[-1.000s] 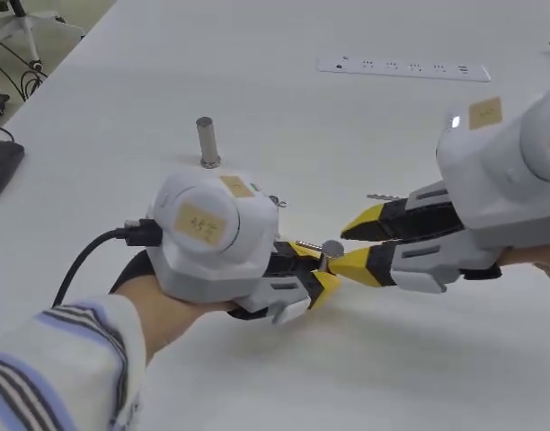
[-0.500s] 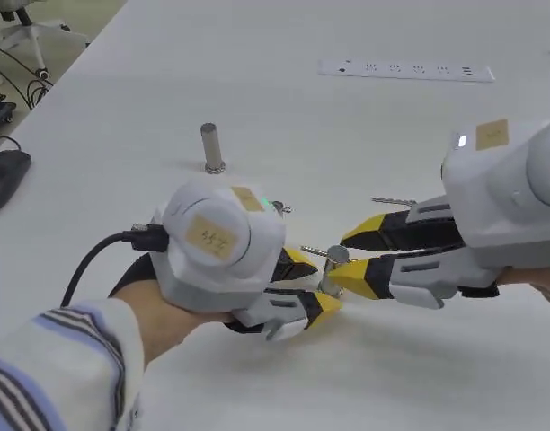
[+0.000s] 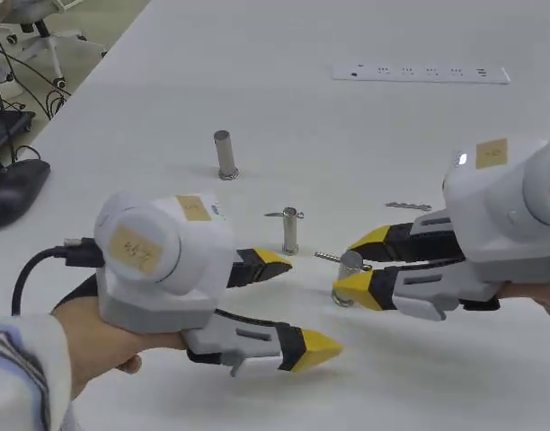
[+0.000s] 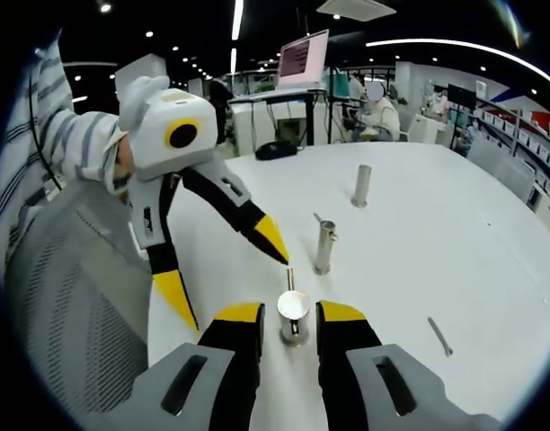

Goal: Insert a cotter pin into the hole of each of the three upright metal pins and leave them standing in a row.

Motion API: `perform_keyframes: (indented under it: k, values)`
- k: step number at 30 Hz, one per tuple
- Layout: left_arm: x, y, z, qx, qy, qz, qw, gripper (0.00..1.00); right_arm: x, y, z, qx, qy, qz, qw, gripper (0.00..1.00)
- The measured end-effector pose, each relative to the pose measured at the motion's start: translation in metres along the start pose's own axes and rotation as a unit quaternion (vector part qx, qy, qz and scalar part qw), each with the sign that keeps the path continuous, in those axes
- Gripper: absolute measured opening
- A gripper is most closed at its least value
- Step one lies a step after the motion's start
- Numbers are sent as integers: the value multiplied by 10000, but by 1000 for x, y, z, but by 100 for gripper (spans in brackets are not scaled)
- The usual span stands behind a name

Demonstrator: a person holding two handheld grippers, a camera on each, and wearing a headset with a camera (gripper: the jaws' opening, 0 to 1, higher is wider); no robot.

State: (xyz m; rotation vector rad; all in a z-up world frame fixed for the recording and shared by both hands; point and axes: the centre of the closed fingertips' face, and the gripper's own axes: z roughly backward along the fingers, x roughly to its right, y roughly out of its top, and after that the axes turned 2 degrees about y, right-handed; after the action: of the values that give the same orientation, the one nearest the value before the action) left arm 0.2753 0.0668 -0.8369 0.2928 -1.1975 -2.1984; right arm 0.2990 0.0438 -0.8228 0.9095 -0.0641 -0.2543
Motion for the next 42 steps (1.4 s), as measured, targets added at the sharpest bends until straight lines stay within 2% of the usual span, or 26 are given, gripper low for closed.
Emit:
perform_keyframes:
  k: [1,5,8,16,18,19,21,27,30,36,42]
  values:
    - [1,0,2,17,-12,7,10000,69,0,0,0,-1,0,7,10000,24]
    - [0,-2,13,114,59,209,9997,77,1,0,-1,10,-25,11,10000,24]
    - [-2,-10,17,4,169,345,9993,86,1,-2,-2,12,-20,-3,10000,24]
    - [2,-9,32,167,239,559,9980,93,1,-3,-5,70,-52,-34,10000,22]
    - [-1,-10,36,129,375,517,9979,94,4,-3,-5,91,-130,-48,9999,22]
    - [-7,-9,39,152,575,438,9973,96,5,-4,-5,91,-135,-66,9998,22]
    - [-11,-12,42,67,681,392,9969,100,9,-6,-5,147,-167,-117,9997,21]
    - [-15,-13,47,117,753,538,9956,99,7,-5,-5,291,-97,-311,9990,19]
    - [-15,-14,49,104,777,571,9953,99,4,-5,-5,301,-73,-249,9992,16]
    - [-8,-24,47,-129,621,557,9964,99,5,-6,-5,261,-72,24,9996,14]
    - [-5,-25,48,-97,583,628,9963,99,4,-6,-3,256,92,145,9995,13]
